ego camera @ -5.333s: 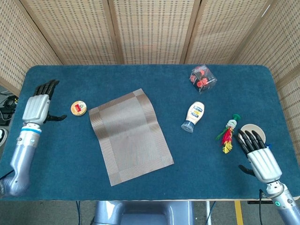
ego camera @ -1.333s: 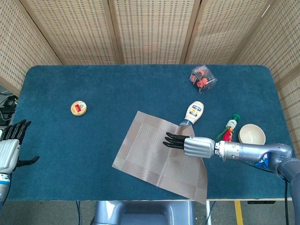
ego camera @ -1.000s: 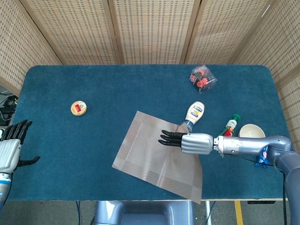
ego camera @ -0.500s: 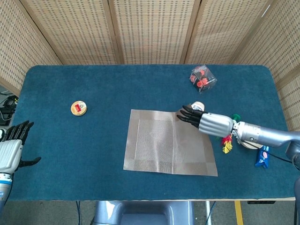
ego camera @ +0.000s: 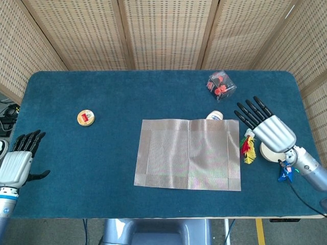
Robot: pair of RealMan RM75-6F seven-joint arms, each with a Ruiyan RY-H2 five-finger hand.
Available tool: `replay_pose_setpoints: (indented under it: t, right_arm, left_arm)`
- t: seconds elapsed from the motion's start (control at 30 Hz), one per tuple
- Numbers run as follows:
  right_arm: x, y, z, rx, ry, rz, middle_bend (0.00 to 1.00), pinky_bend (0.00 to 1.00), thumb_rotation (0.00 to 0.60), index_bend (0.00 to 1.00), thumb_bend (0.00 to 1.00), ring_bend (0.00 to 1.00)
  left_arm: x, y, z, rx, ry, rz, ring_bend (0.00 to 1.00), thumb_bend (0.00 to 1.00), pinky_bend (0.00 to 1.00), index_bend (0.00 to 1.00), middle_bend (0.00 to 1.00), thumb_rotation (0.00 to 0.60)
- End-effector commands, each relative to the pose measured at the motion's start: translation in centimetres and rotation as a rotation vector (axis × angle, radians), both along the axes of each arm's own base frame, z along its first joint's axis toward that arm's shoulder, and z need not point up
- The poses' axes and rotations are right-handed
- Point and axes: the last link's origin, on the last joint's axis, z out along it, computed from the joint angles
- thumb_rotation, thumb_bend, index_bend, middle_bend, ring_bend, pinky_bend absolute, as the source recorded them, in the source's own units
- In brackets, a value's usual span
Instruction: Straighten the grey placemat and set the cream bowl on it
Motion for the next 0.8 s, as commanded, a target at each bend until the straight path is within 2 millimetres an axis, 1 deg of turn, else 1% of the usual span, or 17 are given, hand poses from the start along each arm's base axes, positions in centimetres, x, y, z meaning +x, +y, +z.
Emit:
replay_pose_setpoints:
  t: [0.03,0.1,0.17,0.23,0.3,0.4,0.47,0.53,0.6,0.67,0.73,0.8]
  right_arm:
    - [-1.2,5.7,1.3,0.067,-0.353,-0.331,0.0,0.0,0.6,0.0,0.0,0.0]
    - [-1.2,7.0,0.9,0.084,-0.408,-0.382,0.0,0.0,0.6,0.0,0.0,0.0]
    - [-1.4,8.6,0.2,0.091,-0.482,-0.444,0.0,0.0,0.6,0.0,0.0,0.0]
    - [-1.7,9.6,-0.4,0.098,-0.535,-0.485,0.0,0.0,0.6,0.0,0.0,0.0]
    - [-2.2,10.2,-0.9,0.098,-0.587,-0.514,0.0,0.0,0.6,0.0,0.0,0.0]
    - [-3.4,10.8,-1.6,0.093,-0.648,-0.544,0.0,0.0,0.6,0.0,0.0,0.0]
    - [-4.2,11.3,-2.0,0.081,-0.67,-0.55,0.0,0.0,0.6,0.0,0.0,0.0]
    - [-4.5,11.7,-2.3,0.07,-0.686,-0.552,0.0,0.0,0.6,0.0,0.0,0.0]
    - [-4.8,11.9,-2.5,0.057,-0.694,-0.553,0.0,0.0,0.6,0.0,0.0,0.0]
    - [-4.9,12.0,-2.7,0.054,-0.673,-0.551,0.0,0.0,0.6,0.0,0.0,0.0]
    - [-4.9,12.1,-2.6,0.049,-0.662,-0.546,0.0,0.0,0.6,0.0,0.0,0.0]
    - [-4.8,12.2,-2.7,0.052,-0.664,-0.547,0.0,0.0,0.6,0.0,0.0,0.0]
  left_arm:
    - [1.0,1.7,-1.1,-0.022,0.056,-0.152,0.0,0.0,0.0,0.0,0.0,0.6]
    - [1.7,2.6,-1.9,-0.056,0.068,-0.221,0.0,0.0,0.0,0.0,0.0,0.6]
    - [2.6,4.0,-3.0,-0.112,0.08,-0.314,0.0,0.0,0.0,0.01,0.0,0.6]
    - [3.7,5.0,-4.3,-0.159,0.083,-0.405,0.0,0.0,0.0,0.05,0.0,0.6]
    - [4.5,6.0,-5.6,-0.212,0.089,-0.479,0.0,0.0,0.0,0.12,0.0,0.6]
    - [5.9,7.6,-7.7,-0.27,0.102,-0.56,0.0,0.0,0.0,0.2,0.0,0.6]
    - [6.8,8.7,-9.3,-0.298,0.11,-0.598,0.0,0.0,0.0,0.23,0.0,0.6]
    - [7.6,9.8,-10.8,-0.32,0.127,-0.622,0.0,0.02,0.0,0.24,0.0,0.6]
    - [8.2,10.8,-12.5,-0.342,0.158,-0.638,0.0,0.1,0.0,0.24,0.0,0.6]
    - [8.8,11.5,-13.9,-0.363,0.168,-0.641,0.0,0.13,0.0,0.25,0.0,0.6]
    - [9.5,12.1,-15.4,-0.392,0.169,-0.634,0.0,0.13,0.0,0.25,0.0,0.6]
    - [10.1,12.6,-16.5,-0.405,0.19,-0.643,0.0,0.13,0.0,0.26,0.0,0.6]
